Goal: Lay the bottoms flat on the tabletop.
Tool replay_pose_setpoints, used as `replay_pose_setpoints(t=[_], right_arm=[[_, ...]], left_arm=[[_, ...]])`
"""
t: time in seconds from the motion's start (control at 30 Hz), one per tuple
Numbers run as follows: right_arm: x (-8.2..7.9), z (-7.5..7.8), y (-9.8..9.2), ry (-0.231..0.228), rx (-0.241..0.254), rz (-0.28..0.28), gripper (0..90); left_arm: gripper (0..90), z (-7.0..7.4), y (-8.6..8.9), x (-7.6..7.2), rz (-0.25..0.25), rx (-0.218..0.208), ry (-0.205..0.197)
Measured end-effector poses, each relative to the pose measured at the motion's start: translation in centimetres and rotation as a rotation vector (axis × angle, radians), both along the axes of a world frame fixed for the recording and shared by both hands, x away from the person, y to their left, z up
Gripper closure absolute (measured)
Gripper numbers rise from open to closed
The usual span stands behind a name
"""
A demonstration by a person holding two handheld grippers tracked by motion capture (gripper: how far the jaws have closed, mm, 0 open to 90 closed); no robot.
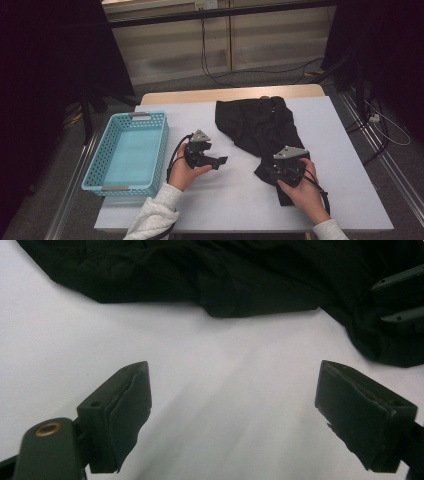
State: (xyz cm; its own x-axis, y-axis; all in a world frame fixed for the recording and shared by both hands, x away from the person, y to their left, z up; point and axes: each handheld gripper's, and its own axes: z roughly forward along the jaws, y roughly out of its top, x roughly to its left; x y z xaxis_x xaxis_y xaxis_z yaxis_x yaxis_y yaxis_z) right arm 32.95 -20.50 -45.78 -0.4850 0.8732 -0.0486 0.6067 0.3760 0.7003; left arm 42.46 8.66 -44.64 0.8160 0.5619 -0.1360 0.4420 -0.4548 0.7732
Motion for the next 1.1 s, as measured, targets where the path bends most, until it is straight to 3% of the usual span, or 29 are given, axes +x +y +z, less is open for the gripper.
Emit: replay_pose_setpoints(t=[0.1, 0.17, 0.3, 0.5, 0.7, 0.9, 1.1], right_arm=[[0.1, 0.0, -0.3, 0.007, 0.012, 0.005, 82.2], [0.2, 0.1, -0.5, 0.023, 0.026, 0.009, 86.7], [0.3, 0.5, -1.0, 0.032, 0.035, -0.004, 87.8], [-0.2, 2.6, -3.5, -0.025, 0.096, -0.061, 88.1], [-0.6, 3.2, -6.1, -0.072, 0.123, -0.147, 88.0], [-0.8, 3.4, -6.3, -0.096, 0.103, -0.160, 87.9], [-0.8, 3.5, -6.4, -0.095, 0.114, -0.159, 87.6]], left_arm=[[15.0, -0.1, -0.4, -0.2, -0.014, 0.007, -0.004], [15.0, -0.2, -0.8, -0.3, -0.016, 0.010, -0.009], [15.3, -0.4, -1.4, -0.5, -0.033, 0.009, -0.012], [15.8, -0.7, -3.4, -0.9, -0.074, -0.003, -0.019], [18.3, -1.4, -5.8, -1.4, -0.134, 0.009, -0.032], [25.9, -2.0, -8.1, -1.5, -0.172, -0.005, -0.040], [36.7, -2.0, -10.0, -1.5, -0.202, 0.010, -0.060]])
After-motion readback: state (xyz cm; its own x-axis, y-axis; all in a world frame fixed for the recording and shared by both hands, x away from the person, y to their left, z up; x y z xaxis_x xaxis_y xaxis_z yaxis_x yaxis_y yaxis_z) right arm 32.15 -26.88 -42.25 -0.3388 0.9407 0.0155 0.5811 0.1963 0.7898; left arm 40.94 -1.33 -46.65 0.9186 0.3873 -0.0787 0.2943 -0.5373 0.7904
